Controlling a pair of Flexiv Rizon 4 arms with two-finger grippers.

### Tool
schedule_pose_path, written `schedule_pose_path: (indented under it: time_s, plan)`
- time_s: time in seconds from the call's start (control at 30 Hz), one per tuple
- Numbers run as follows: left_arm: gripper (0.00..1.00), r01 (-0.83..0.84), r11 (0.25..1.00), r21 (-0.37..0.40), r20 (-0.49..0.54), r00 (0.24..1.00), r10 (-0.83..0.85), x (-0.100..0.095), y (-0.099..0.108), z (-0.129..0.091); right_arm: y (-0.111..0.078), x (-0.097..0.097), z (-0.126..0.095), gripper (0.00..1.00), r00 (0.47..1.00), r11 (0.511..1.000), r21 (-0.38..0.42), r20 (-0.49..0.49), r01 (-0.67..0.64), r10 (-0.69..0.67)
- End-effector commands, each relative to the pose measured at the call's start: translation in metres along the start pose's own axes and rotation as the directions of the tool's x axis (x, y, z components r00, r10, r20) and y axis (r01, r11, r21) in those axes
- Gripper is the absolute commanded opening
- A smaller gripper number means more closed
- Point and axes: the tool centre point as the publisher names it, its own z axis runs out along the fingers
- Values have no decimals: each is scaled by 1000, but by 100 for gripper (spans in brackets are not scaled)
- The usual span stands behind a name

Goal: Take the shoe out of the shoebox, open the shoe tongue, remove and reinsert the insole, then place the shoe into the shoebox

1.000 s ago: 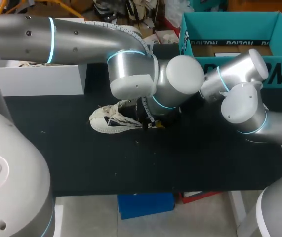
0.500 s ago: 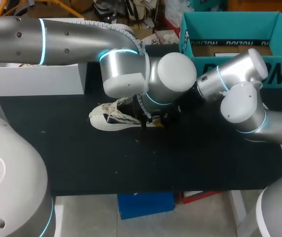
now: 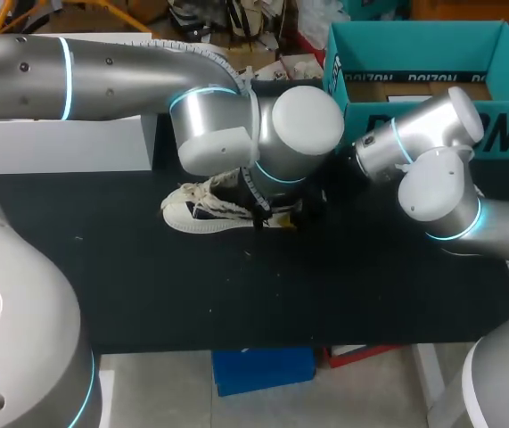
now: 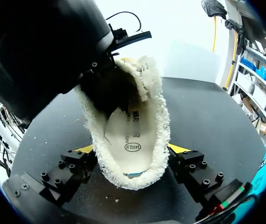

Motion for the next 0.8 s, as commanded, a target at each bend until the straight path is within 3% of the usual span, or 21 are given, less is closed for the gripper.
schedule_pose_path:
  time_s: [0.03,0.53,0.8]
  plan:
    - [0,-3,999,42,-52,999,5,-16,2,75,-1,3,1,0,1000,1000,2,-2,1,-1]
    - [0,38,979,198,-266,964,17,-7,0,49,-1,3,1,0,1000,1000,2,-2,1,-1]
    - [0,58,966,252,-313,949,24,-14,-1,32,-1,3,1,0,1000,1000,2,-2,1,-1]
